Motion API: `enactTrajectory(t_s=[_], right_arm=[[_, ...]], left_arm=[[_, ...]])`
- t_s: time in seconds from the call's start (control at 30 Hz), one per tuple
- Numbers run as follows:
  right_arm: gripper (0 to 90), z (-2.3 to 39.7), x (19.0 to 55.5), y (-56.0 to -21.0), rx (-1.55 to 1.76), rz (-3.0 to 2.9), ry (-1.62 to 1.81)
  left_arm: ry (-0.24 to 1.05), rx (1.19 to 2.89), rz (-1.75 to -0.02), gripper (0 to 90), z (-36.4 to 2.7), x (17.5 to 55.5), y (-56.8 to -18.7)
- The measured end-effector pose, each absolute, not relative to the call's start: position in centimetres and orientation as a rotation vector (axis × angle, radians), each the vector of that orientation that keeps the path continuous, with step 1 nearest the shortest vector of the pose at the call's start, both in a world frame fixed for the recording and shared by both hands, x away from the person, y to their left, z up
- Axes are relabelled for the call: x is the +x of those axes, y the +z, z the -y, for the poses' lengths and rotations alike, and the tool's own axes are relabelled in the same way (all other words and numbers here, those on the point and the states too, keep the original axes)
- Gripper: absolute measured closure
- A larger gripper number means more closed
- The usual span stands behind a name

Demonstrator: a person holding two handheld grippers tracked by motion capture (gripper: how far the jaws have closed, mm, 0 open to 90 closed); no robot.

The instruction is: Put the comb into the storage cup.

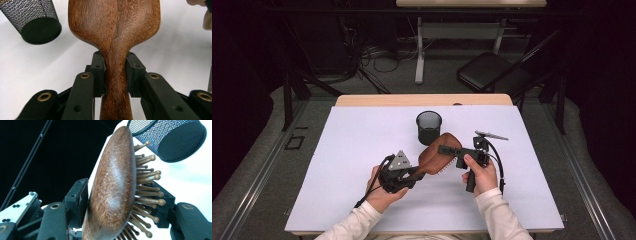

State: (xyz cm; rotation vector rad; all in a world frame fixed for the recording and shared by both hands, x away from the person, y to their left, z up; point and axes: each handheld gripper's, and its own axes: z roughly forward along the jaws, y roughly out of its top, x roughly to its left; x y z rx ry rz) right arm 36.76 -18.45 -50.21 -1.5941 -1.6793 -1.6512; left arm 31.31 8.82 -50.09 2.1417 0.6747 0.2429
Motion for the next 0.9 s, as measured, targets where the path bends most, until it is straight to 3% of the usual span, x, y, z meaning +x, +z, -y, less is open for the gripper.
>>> enactTrajectory(t_s=[0.9], right_arm=[[45.0,18.67,36.44,-49.93,-1.615,1.604,-1.632]], left_arm=[[0.229,2.151,-0.667,72.3,-8.73,31.37,-50.33]])
